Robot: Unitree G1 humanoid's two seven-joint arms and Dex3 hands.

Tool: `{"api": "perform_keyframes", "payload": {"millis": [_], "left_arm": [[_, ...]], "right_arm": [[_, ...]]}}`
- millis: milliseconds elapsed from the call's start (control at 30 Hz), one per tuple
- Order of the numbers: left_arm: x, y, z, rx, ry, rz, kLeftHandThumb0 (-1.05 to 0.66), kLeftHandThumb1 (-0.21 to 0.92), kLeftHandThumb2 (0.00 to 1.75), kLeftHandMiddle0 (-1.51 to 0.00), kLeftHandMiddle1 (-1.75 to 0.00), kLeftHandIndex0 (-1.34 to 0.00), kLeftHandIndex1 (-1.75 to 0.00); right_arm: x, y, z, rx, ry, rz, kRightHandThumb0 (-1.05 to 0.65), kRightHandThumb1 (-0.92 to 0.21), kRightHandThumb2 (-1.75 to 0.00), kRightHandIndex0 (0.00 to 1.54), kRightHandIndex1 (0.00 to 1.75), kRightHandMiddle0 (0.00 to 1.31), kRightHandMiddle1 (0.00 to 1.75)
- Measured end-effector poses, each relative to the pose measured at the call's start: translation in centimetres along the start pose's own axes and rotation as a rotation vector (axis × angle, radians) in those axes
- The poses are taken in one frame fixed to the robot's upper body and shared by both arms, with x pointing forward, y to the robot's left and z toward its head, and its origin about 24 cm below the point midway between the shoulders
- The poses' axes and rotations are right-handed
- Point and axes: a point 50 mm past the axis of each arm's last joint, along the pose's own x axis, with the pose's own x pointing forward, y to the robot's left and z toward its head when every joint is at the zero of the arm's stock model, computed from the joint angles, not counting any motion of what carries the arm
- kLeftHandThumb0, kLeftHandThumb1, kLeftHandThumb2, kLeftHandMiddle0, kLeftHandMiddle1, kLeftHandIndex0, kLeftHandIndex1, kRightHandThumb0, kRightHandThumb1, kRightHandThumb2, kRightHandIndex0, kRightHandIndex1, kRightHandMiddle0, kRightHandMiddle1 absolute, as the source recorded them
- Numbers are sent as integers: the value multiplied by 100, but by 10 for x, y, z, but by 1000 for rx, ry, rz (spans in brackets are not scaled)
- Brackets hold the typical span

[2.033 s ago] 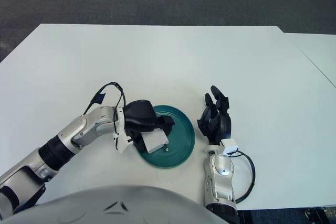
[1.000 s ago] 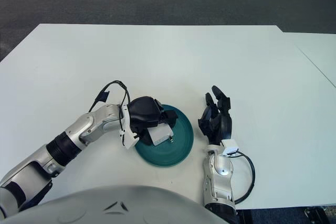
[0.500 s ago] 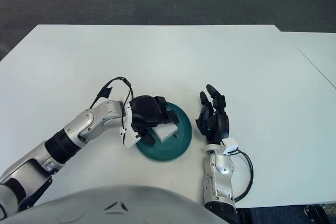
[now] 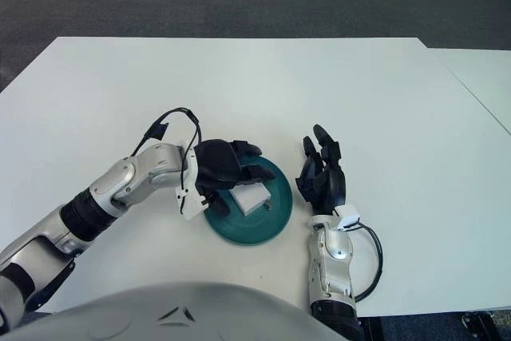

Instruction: Put the charger into the plate.

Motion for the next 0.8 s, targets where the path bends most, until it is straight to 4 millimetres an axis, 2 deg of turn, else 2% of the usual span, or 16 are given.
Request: {"api": "perform_keyframes", "payload": {"millis": [133,233,400,500,533,633,800], "left_arm": [[-7,1,-10,-12,7,29,-105,92,83,0,0,0,0],[-15,-1,-24,-86,24,95,-105,92,77,0,0,-1,-1],[-32,10,-51,-358,86,349,-105,92,71,0,0,-6,-4],[-40,16,-61,-541,110,525,-105,92,69,-7,-3,-10,-6],[-41,18,-63,-610,110,584,-105,92,69,-10,-3,-9,-9],[-42,19,-66,-829,85,750,-104,92,68,-21,-1,-2,-32],[-38,13,-64,-1169,-8,958,-100,92,74,-26,-2,0,-39]], "right_arm": [[0,1,0,-7,3,18,-85,-92,-88,9,0,0,31],[0,1,-1,-7,6,23,-86,-92,-85,9,1,0,36],[0,1,0,-3,4,28,-85,-92,-82,12,2,0,43],[0,1,1,-5,1,28,-86,-92,-83,14,2,0,46],[0,1,1,-5,0,28,-86,-92,-83,14,2,0,46],[0,1,1,-8,-3,28,-87,-92,-84,16,3,0,48],[1,1,3,-12,-11,30,-88,-92,-86,18,3,0,50]]}}
